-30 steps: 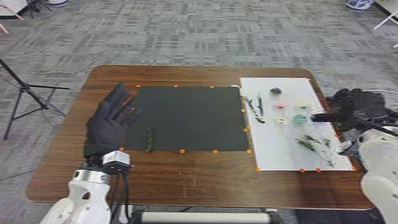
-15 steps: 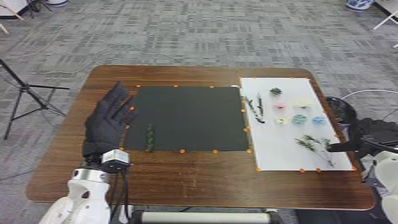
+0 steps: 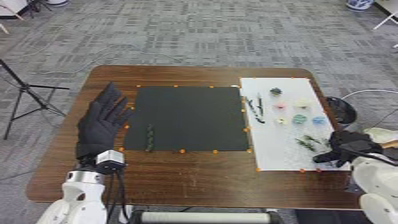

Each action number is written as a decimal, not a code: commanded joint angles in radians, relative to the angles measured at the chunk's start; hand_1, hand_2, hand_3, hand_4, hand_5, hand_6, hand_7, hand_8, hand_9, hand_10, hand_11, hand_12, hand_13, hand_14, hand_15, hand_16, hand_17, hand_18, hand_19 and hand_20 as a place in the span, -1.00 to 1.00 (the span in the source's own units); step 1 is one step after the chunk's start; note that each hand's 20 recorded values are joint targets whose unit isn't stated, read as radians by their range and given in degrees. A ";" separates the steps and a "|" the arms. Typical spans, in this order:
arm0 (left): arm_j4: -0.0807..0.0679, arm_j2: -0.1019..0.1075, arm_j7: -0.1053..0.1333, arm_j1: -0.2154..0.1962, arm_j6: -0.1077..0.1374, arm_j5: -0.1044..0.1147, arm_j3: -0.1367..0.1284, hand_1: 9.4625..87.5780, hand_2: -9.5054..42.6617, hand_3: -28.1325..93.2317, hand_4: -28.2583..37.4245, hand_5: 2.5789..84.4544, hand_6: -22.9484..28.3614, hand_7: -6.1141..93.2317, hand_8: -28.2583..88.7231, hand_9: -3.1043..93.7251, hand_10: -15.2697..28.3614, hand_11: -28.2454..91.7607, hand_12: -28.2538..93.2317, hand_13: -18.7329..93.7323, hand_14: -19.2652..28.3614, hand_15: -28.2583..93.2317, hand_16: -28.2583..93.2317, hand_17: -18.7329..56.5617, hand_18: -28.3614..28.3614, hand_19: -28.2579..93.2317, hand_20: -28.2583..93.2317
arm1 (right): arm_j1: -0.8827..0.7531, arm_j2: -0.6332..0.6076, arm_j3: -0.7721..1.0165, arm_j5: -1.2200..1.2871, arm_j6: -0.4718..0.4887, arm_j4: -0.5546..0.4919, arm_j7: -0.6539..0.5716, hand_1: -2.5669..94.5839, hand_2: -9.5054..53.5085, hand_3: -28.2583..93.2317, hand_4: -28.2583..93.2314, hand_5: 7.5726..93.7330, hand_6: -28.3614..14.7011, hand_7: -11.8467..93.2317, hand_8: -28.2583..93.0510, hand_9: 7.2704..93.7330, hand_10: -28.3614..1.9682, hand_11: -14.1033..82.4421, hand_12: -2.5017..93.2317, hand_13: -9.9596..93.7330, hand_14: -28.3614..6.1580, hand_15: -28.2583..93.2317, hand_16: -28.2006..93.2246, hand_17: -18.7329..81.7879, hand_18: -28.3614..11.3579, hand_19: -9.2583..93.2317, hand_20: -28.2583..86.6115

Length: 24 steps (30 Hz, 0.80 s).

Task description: Arrange flowers

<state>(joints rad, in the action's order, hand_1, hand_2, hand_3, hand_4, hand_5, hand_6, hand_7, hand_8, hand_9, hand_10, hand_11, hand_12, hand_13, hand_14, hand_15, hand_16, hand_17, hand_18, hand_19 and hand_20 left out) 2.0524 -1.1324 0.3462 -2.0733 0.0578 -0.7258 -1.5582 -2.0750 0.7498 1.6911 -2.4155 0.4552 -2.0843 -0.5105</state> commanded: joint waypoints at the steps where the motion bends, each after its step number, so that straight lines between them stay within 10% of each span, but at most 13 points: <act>1: 0.010 -0.008 0.011 -0.020 0.016 0.005 -0.009 -0.63 -0.68 0.55 -1.00 -0.46 -0.04 -0.50 -0.69 -0.50 0.17 -0.34 -0.24 -0.37 0.32 -0.34 -0.40 -0.89 0.69 0.14 -0.40 | 0.000 -0.022 -0.040 -0.076 -0.053 0.036 0.034 -0.19 -1.00 0.54 -1.00 0.37 0.34 0.07 -0.68 0.41 0.12 0.47 -0.14 0.41 0.06 0.76 0.05 -0.07 -0.61 0.82 0.27; 5: 0.018 0.001 0.016 -0.035 0.023 0.005 -0.024 -0.63 -0.68 0.55 -1.00 -0.46 -0.04 -0.50 -0.69 -0.50 0.17 -0.34 -0.24 -0.37 0.32 -0.34 -0.40 -0.89 0.68 0.14 -0.40 | -0.002 -0.026 -0.035 -0.057 -0.090 0.024 0.047 0.00 -1.00 0.63 -1.00 0.55 0.39 0.21 -0.30 0.64 0.29 0.60 -0.03 0.56 0.10 0.86 0.12 0.00 -0.60 0.88 0.27; 24: 0.014 0.020 0.004 -0.033 0.021 0.003 -0.031 -0.63 -0.68 0.55 -1.00 -0.44 -0.03 -0.50 -0.69 -0.49 0.18 -0.33 -0.24 -0.37 0.33 -0.34 -0.40 -0.88 0.69 0.14 -0.40 | 0.504 0.036 -0.431 0.050 -0.372 0.027 0.079 -0.12 -1.00 0.85 -0.85 0.66 0.34 0.37 -0.17 0.81 0.31 0.81 0.09 0.71 0.05 1.00 0.14 0.13 -0.70 1.00 0.30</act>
<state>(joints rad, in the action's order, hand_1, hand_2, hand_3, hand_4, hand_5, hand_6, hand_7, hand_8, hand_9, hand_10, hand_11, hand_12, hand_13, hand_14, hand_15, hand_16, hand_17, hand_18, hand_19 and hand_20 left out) 2.0715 -1.1125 0.3601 -2.1093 0.0858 -0.7239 -1.5931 -1.8761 0.7229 1.4620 -2.3670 0.1185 -2.0895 -0.4637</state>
